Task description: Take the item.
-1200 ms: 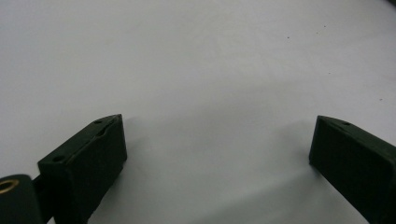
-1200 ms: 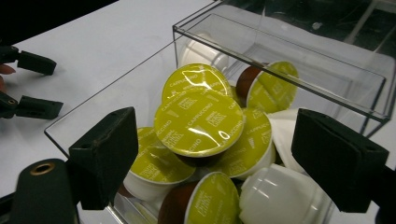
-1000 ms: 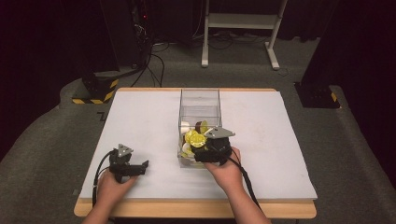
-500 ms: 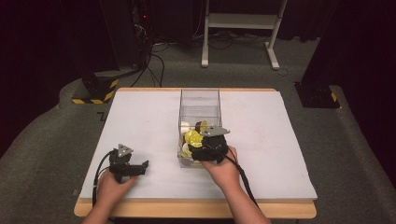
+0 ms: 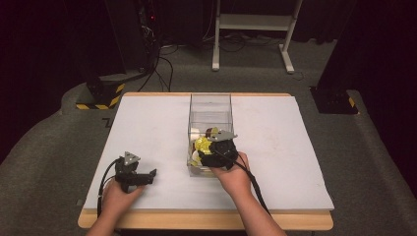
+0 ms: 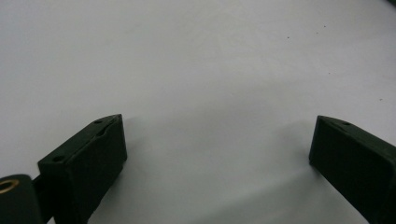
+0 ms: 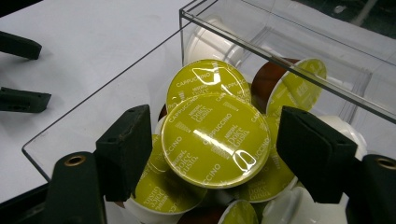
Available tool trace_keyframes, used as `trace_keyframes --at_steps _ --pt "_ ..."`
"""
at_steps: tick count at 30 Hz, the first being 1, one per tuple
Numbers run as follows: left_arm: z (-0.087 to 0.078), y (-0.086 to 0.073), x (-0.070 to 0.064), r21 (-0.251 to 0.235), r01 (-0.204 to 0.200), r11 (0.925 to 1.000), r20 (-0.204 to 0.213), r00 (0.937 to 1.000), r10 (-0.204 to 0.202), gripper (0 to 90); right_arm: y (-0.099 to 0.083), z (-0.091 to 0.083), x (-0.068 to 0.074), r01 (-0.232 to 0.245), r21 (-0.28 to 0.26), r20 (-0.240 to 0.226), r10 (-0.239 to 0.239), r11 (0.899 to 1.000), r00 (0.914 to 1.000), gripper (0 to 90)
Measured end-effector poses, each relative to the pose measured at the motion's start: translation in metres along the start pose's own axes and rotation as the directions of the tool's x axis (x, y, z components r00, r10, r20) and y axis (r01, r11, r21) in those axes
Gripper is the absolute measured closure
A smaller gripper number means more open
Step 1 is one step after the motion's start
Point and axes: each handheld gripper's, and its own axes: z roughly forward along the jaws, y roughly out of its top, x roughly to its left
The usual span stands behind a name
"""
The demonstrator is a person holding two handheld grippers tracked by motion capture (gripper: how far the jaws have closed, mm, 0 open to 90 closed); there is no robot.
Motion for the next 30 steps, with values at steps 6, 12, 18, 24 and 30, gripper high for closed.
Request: trace_keyframes --at_steps 6,12,18,24,30 --pt "-0.0001 0.0000 0.0000 0.001 0.000 1.0000 0.000 1.0000 0.000 4.2 0.0007 0.0020 0.0011 0.019 0.015 0.003 -0.019 1.000 0.9998 32.1" --pt "0.0000 0.0000 0.0000 0.001 0.000 1.0000 0.000 1.0000 0.000 4.2 -0.0003 0.0029 0.0017 0.028 0.030 0.003 -0.028 0.999 0.9996 35.8" --pt "-0.0001 0.0000 0.0001 0.001 -0.001 1.0000 0.000 1.0000 0.001 4.2 -0.0008 0.0030 0.0009 0.023 0.035 -0.002 -0.023 0.999 0.9997 37.8" --pt "-0.0001 0.0000 0.0000 0.001 -0.001 1.0000 0.000 1.0000 0.001 4.2 -0.0009 0.0023 0.0008 0.028 0.027 -0.001 -0.028 0.999 0.9996 37.9" --pt "0.0000 0.0000 0.0000 0.001 0.000 1.0000 0.000 1.0000 0.000 4.2 -0.0017 0.0008 0.0001 0.022 0.009 -0.002 -0.022 1.000 0.9998 37.9"
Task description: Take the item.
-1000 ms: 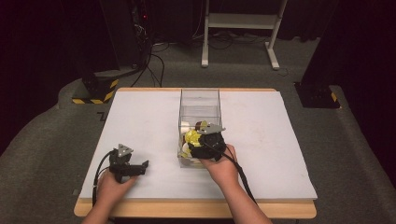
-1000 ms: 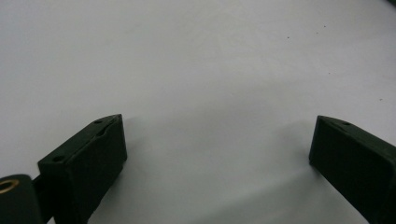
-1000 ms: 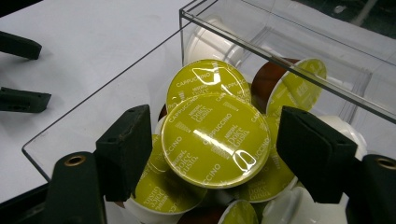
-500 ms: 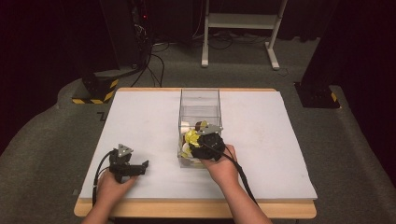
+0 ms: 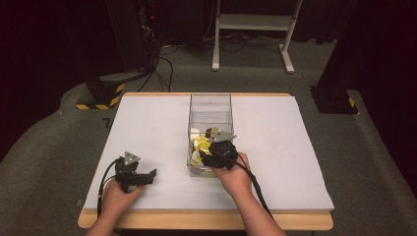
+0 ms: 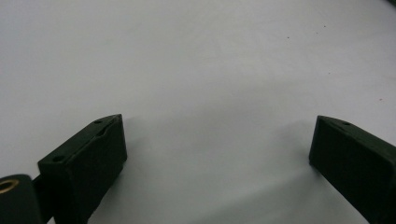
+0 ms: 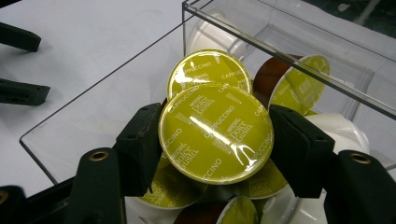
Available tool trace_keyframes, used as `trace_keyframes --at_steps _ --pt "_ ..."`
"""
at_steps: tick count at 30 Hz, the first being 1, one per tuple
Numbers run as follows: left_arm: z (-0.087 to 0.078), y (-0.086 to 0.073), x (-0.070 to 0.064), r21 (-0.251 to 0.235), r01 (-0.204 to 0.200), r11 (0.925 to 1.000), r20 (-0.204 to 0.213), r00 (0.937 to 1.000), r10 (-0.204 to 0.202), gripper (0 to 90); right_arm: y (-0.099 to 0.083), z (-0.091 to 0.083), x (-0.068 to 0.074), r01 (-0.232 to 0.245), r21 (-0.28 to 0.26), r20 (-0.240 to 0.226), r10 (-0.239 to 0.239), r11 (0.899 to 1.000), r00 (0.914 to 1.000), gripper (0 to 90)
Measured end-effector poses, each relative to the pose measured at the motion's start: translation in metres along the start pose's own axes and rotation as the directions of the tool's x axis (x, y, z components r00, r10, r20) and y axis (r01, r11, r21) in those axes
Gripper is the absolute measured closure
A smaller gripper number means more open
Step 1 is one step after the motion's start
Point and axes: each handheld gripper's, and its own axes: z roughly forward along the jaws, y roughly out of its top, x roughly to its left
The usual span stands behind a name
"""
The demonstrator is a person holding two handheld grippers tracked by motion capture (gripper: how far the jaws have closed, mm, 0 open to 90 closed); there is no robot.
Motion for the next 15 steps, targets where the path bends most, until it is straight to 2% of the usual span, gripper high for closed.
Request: trace_keyframes --at_steps 15 --pt "-0.0001 0.0000 0.0002 0.002 -0.004 1.0000 0.000 1.0000 0.004 4.2 -0.0034 -0.0063 0.0034 -0.004 -0.056 -0.013 0.003 0.998 0.9999 38.0"
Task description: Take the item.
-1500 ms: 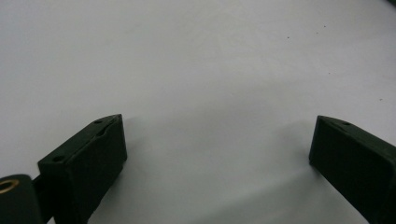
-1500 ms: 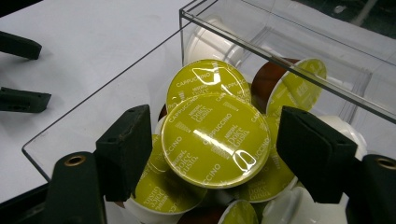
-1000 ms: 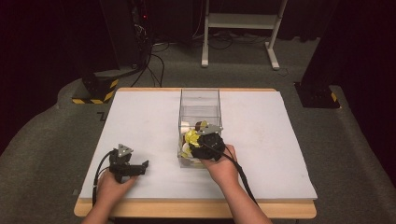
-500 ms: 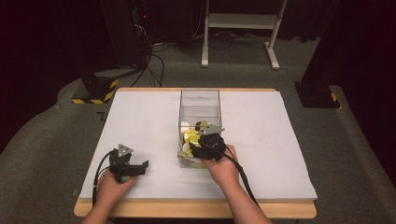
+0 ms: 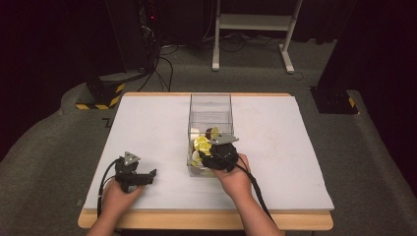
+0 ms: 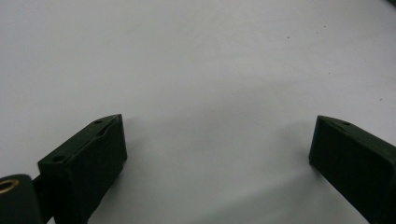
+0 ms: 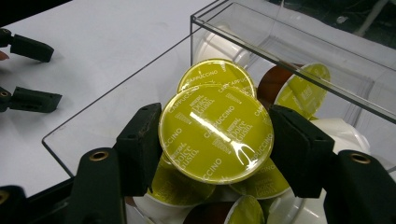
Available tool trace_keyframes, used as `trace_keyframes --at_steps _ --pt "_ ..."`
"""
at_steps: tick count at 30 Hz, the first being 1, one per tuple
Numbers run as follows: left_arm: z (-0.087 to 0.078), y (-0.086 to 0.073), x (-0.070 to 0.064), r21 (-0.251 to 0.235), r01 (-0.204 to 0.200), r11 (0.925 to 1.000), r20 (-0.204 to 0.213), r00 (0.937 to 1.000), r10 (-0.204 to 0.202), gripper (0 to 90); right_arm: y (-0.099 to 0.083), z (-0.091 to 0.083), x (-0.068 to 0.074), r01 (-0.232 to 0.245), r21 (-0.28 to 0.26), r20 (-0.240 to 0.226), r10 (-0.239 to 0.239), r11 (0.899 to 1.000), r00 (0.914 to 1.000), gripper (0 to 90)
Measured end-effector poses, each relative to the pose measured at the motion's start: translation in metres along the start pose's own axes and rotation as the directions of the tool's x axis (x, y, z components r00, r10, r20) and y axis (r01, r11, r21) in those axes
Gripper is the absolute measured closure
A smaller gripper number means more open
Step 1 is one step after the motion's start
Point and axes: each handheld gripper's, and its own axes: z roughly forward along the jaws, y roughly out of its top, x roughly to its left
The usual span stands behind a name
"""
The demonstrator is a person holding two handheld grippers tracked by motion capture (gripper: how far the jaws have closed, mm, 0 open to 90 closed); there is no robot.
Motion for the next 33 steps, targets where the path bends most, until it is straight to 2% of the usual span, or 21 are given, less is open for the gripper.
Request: trace_keyframes --at_steps 17,24,33 --pt "0.000 0.000 0.000 -0.002 0.001 1.0000 -0.002 1.0000 -0.001 4.3 0.000 -0.014 -0.001 0.000 -0.074 -0.002 0.000 0.997 1.0000 38.1" --pt "0.000 0.000 0.000 -0.003 0.001 1.0000 -0.002 1.0000 -0.001 4.3 -0.004 -0.015 0.001 -0.002 -0.104 -0.017 0.000 0.995 0.9999 38.1" --pt "0.000 0.000 0.000 -0.003 0.001 1.0000 -0.002 1.0000 -0.001 4.3 -0.003 -0.025 0.002 0.000 -0.135 -0.031 -0.004 0.991 0.9995 38.1"
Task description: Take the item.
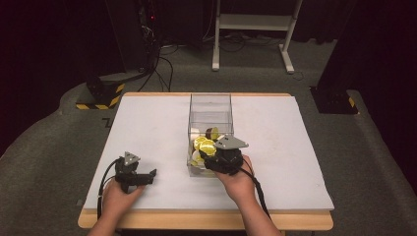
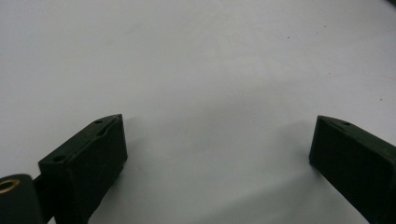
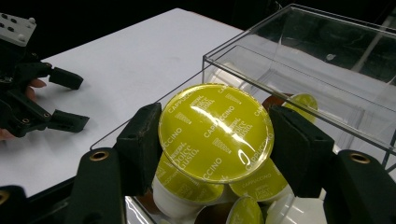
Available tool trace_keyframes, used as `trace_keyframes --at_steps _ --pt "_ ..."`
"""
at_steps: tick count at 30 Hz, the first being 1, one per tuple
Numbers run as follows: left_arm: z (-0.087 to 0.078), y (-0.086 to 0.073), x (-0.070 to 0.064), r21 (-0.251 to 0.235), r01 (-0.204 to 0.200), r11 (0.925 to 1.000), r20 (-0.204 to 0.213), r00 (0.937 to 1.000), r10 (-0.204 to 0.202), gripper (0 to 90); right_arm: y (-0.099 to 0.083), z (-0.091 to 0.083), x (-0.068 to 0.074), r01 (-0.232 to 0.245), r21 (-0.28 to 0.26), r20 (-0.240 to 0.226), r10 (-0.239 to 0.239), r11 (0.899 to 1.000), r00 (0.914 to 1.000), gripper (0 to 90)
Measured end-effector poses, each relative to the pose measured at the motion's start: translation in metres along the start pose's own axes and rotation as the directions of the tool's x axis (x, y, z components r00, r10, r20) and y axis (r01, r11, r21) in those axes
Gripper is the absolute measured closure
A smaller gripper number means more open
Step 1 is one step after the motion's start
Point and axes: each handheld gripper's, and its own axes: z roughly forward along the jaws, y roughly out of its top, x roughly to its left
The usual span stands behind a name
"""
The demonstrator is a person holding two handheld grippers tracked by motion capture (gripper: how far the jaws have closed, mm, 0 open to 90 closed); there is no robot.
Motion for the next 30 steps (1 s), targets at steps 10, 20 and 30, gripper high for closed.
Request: trace_keyframes --at_steps 10,20,30 --pt "0.000 0.000 0.000 0.001 -0.002 1.0000 0.000 1.0000 0.002 4.4 -0.001 -0.015 -0.002 -0.001 -0.033 0.008 0.001 0.999 1.0000 38.2" --pt "0.000 0.000 0.000 0.005 -0.006 1.0000 0.001 1.0000 0.006 4.4 -0.004 -0.023 -0.011 -0.010 -0.036 0.030 0.011 0.999 0.9995 38.2" --pt "0.000 0.000 0.000 0.001 -0.001 1.0000 0.001 1.0000 0.001 4.3 -0.008 -0.035 -0.019 -0.020 -0.042 0.060 0.022 0.999 0.9979 38.2"
